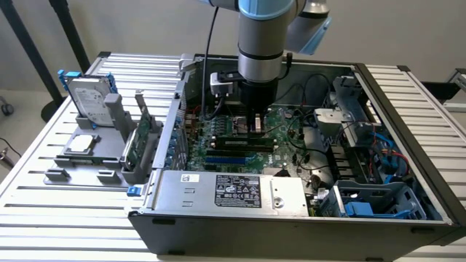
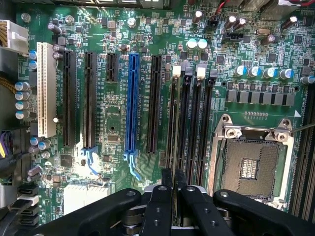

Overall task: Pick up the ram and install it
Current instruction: 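Insert the ram into the slot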

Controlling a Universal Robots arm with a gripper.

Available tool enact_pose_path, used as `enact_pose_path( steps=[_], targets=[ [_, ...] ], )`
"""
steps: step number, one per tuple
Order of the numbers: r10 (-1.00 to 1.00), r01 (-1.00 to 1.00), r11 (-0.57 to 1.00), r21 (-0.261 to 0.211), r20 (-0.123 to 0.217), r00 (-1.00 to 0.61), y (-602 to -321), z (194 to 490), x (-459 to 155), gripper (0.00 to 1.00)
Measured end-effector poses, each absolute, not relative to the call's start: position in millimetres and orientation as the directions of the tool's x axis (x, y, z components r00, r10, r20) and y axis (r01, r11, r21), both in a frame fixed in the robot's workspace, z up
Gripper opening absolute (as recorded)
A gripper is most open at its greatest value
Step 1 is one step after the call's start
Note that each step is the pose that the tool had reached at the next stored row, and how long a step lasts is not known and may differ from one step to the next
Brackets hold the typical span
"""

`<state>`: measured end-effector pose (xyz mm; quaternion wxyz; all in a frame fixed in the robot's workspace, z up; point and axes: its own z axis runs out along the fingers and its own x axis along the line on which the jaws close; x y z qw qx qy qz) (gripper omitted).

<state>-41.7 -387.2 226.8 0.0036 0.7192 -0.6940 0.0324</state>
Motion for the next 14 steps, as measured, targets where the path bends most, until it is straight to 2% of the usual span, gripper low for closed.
enact_pose_path(
  steps=[14],
  targets=[
    [-0.998, -0.999, -0.036, -0.040, 0.054, 0.034, -388.2, 225.6, -41.7, 0.14]
  ],
)
